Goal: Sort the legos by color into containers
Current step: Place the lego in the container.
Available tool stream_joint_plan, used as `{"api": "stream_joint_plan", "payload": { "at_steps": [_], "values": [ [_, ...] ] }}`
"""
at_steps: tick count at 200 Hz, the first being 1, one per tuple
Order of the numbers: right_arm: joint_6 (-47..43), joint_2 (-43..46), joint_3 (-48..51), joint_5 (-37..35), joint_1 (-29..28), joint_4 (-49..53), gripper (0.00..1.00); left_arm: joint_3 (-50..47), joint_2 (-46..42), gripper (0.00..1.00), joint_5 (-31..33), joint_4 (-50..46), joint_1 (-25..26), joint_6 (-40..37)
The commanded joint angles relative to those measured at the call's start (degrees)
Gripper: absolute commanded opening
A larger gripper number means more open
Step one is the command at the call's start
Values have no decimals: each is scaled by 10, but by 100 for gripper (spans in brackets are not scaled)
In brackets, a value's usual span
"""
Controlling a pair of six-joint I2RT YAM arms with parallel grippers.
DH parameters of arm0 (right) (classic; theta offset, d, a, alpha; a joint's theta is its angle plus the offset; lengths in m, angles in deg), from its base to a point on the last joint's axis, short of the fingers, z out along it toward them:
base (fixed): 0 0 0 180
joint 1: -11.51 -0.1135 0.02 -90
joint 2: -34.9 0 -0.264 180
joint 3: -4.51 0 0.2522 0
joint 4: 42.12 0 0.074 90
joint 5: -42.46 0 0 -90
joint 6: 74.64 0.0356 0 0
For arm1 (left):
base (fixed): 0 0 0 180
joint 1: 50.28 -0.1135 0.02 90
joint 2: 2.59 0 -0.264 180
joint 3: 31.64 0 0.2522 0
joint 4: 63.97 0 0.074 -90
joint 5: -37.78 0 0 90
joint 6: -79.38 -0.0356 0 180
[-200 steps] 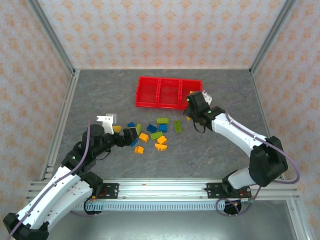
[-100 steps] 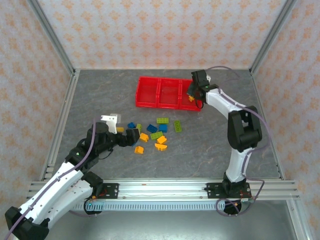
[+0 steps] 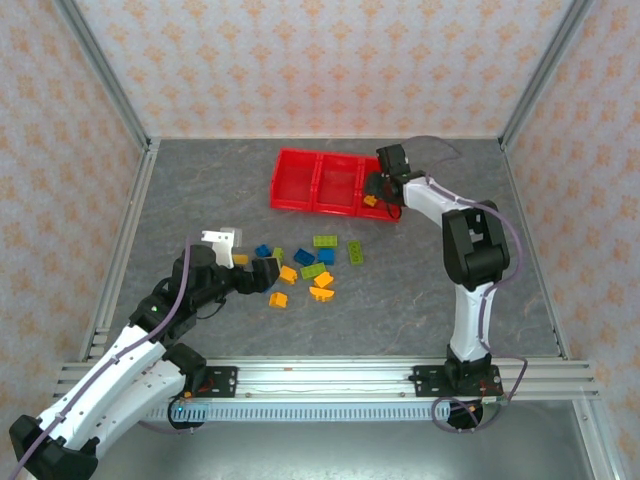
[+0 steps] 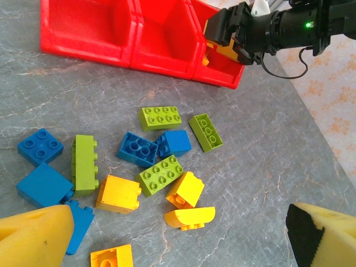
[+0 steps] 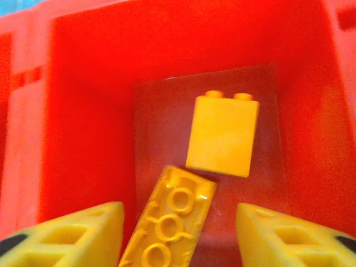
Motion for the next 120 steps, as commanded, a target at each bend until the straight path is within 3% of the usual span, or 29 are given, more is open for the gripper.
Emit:
{"api": "stream_joint_plan", "payload": {
  "at_steps": [1, 120],
  "values": [
    [-1, 33, 0, -4, 4, 12, 65, 0, -5, 99, -4, 10, 4, -6],
    [6, 239, 131, 16, 2, 63, 79, -7, -1, 99, 4, 18, 4, 14]
  ]
}}
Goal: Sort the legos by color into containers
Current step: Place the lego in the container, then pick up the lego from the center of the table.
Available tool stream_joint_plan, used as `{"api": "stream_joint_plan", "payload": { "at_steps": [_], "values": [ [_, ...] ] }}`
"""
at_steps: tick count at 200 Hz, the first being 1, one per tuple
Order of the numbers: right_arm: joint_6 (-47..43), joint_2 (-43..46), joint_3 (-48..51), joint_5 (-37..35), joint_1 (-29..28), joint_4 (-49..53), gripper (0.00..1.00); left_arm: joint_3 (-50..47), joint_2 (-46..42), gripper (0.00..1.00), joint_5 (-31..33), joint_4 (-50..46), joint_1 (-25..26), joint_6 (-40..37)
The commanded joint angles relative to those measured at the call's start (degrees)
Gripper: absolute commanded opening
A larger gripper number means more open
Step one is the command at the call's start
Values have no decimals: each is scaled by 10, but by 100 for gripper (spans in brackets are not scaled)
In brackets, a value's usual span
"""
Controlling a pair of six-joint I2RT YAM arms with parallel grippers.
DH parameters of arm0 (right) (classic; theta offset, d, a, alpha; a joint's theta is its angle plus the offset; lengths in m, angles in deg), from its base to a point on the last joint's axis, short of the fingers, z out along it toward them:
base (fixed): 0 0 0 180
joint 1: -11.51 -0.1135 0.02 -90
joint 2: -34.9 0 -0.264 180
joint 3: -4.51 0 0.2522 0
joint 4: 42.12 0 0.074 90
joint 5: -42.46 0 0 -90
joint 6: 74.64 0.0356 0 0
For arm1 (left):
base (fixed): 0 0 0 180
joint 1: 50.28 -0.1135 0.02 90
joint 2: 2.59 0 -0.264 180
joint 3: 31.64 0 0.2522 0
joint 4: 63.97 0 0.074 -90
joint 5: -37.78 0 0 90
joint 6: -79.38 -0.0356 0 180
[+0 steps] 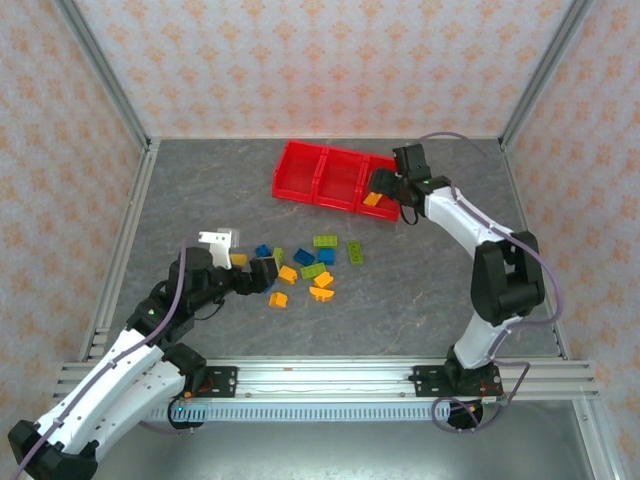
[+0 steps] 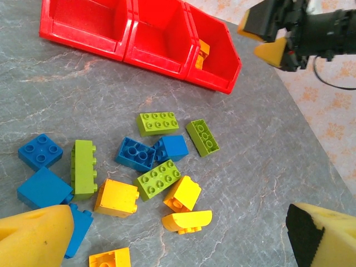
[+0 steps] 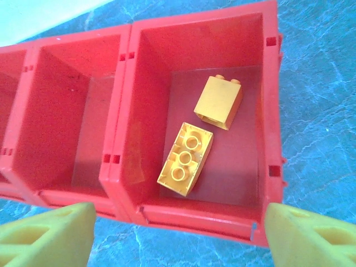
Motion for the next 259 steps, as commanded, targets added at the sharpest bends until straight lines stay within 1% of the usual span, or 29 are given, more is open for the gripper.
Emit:
{"api": "stream_joint_plan", "payload": {
  "at_steps": [1, 37, 70, 94, 109, 130, 157, 171, 192, 219, 244, 259],
  "values": [
    [9, 50, 24, 6, 0, 27, 79, -4, 9, 99, 1, 16, 4, 11],
    [24, 97, 71, 26, -20, 62, 80, -6, 8, 99, 3, 18, 4, 15],
    [49, 140, 129, 32, -64, 61, 81, -8, 5, 99, 1, 20, 4, 15],
    [73, 154, 158, 38, -92, 73, 84, -7, 7, 99, 1, 19, 4, 17],
    [85, 147, 173, 38, -105, 94, 85, -5, 7, 99, 1, 16, 4, 19],
    [85, 145, 194, 37, -123, 91, 86, -5, 8, 99, -4, 16, 4, 20],
    [72, 126, 204, 58, -131, 89, 87, -4, 11, 99, -3, 13, 4, 20],
    [57, 104, 196, 69, -137, 99, 87, -3, 12, 99, -2, 13, 4, 20],
    [35, 69, 175, 67, -143, 115, 89, -3, 12, 99, 0, 12, 5, 20],
    [19, 34, 153, 52, -143, 120, 95, -3, 9, 99, 7, 11, 5, 21],
    [9, 4, 129, 41, -144, 128, 94, -4, 6, 99, 10, 12, 5, 20],
    [3, -11, 115, 35, -144, 131, 90, -5, 5, 99, 11, 12, 5, 20]
  ]
}}
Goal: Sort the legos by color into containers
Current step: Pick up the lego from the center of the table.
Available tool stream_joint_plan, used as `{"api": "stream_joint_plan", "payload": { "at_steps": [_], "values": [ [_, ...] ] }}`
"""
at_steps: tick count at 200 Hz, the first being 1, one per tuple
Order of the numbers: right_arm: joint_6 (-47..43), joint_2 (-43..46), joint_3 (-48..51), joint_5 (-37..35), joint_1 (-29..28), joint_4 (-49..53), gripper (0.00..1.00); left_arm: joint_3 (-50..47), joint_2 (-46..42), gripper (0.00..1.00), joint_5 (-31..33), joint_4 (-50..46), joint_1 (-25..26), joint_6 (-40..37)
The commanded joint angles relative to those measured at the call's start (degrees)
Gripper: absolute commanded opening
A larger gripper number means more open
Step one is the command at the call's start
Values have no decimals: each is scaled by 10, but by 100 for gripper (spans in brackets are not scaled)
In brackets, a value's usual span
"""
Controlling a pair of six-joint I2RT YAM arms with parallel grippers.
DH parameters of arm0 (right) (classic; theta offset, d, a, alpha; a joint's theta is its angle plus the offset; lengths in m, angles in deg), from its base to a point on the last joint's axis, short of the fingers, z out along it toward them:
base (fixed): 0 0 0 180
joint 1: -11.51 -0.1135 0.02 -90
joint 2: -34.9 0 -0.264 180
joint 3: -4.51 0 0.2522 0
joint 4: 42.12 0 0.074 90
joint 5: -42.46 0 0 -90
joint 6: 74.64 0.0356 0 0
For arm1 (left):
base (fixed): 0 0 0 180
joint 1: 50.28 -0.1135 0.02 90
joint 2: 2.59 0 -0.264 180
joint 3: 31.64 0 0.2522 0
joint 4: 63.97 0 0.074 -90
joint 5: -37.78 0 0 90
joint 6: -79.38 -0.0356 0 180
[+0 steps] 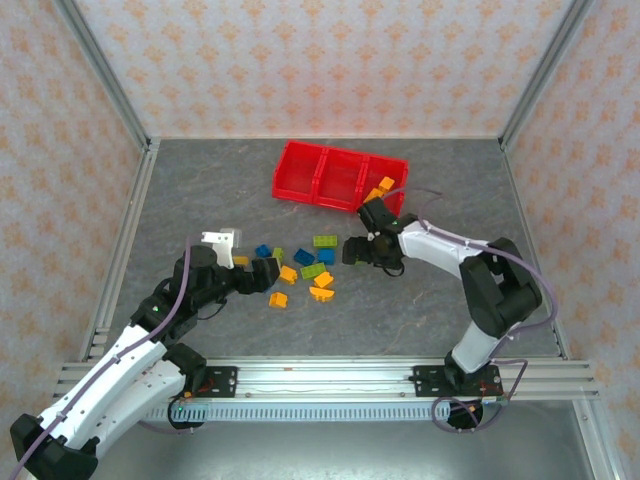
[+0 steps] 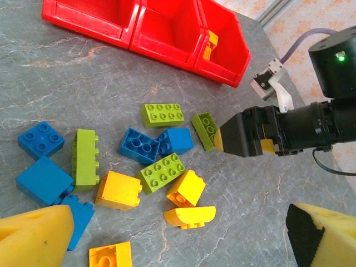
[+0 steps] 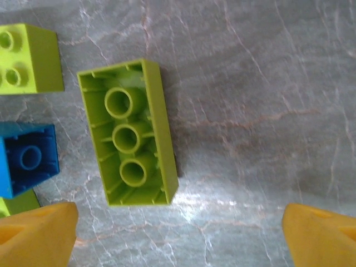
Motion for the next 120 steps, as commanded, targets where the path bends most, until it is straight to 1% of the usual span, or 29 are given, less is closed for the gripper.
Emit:
{"api": "stream_joint_plan", "payload": {
  "at_steps": [1, 21, 88, 109, 120],
  "values": [
    [-20, -19, -33, -26, -3, 21, 89, -2, -7, 99, 12, 11, 5, 6],
    [-27, -40, -51, -26, -3, 23, 83, -2, -6, 99, 13, 11, 5, 6],
    [-38, -93, -90, -37, -10, 34, 70, -2, -4, 99, 17, 12, 5, 7],
    [-39, -102, -96, -44, -11, 37, 61, -2, -3, 99, 16, 12, 5, 6],
    [-35, -105, -98, -54, -12, 37, 58, -2, -1, 99, 17, 12, 5, 7]
  ]
}}
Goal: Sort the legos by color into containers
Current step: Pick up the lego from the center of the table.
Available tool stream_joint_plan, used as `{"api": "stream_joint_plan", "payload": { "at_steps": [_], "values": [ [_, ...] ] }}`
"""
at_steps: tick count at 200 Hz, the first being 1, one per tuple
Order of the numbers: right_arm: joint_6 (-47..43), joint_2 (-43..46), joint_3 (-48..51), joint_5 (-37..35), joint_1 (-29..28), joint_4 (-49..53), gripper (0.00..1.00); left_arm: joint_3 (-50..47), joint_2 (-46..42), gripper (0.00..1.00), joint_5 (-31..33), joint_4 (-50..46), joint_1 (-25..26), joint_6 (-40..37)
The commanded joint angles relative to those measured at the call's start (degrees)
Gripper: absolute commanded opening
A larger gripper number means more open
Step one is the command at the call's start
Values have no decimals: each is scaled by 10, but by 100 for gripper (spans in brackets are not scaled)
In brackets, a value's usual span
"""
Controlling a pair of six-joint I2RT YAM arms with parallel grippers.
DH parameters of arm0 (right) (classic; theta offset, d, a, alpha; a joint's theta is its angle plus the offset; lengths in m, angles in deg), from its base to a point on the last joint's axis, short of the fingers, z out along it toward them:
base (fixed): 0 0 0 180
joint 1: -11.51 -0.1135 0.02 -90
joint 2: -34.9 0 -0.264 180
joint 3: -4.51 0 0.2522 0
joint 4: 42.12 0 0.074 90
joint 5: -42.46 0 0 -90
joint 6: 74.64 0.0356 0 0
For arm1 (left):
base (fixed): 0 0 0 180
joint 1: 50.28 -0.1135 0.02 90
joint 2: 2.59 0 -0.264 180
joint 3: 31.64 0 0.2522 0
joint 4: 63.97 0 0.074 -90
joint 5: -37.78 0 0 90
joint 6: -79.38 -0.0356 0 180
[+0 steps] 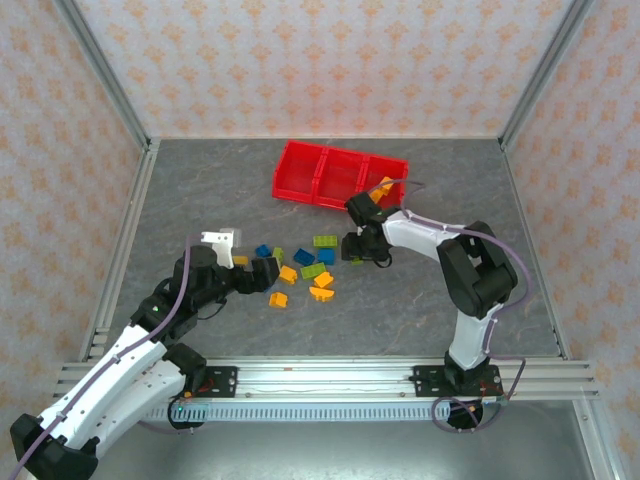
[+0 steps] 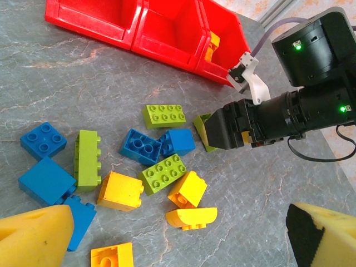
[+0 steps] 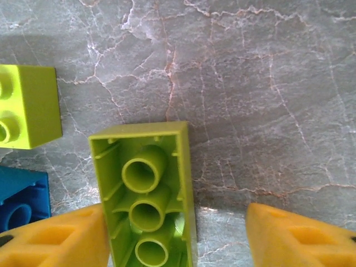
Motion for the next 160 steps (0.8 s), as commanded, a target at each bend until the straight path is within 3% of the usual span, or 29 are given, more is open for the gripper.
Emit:
{"api": "stream_joint_plan", "payload": {
  "at_steps": [1, 112, 160],
  "values": [
    [-1, -13, -21, -34, -3, 20, 58, -2, -1, 99, 12, 12, 5, 7],
    [22, 13, -19, -35, -10, 8, 27, 0, -7, 99, 17, 9, 5, 5],
    [30, 61, -60, -57, -10, 10, 23, 0, -14, 99, 19, 9, 5, 4]
  ]
}}
